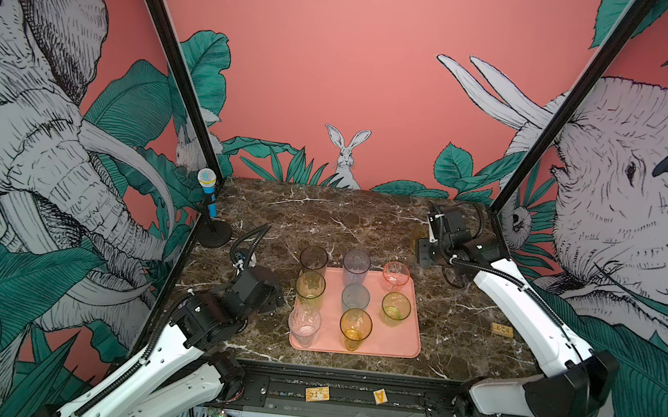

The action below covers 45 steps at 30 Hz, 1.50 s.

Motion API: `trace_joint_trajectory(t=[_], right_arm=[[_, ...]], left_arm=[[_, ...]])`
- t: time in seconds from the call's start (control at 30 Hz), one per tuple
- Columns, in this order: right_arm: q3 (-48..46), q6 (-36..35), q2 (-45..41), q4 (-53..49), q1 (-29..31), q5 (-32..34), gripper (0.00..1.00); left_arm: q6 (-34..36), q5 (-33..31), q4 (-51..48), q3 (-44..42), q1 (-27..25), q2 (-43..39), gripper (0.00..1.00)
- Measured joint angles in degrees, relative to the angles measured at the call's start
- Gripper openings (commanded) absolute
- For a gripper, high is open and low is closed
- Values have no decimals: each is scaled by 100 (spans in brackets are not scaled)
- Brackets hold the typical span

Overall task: Place the glasses into the tray
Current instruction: 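Move the right gripper over the yellow glass on the table, then lower the right gripper into the yellow glass rim and close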

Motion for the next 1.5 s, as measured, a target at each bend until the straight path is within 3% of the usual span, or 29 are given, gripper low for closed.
trace_joint_trajectory(t=[0.67,0.93,1.5], right_arm=[[1082,-57,1928,472,-1333,-680,66],[1469,140,2570,501,-1596,-1088,65],[1882,269,3263,490,-1851,-1283,62]], left_arm=[[103,-103,144,-2,0,219,84],[105,-98,219,-33,0,245,84],[103,-72,258,-63,0,245,84]])
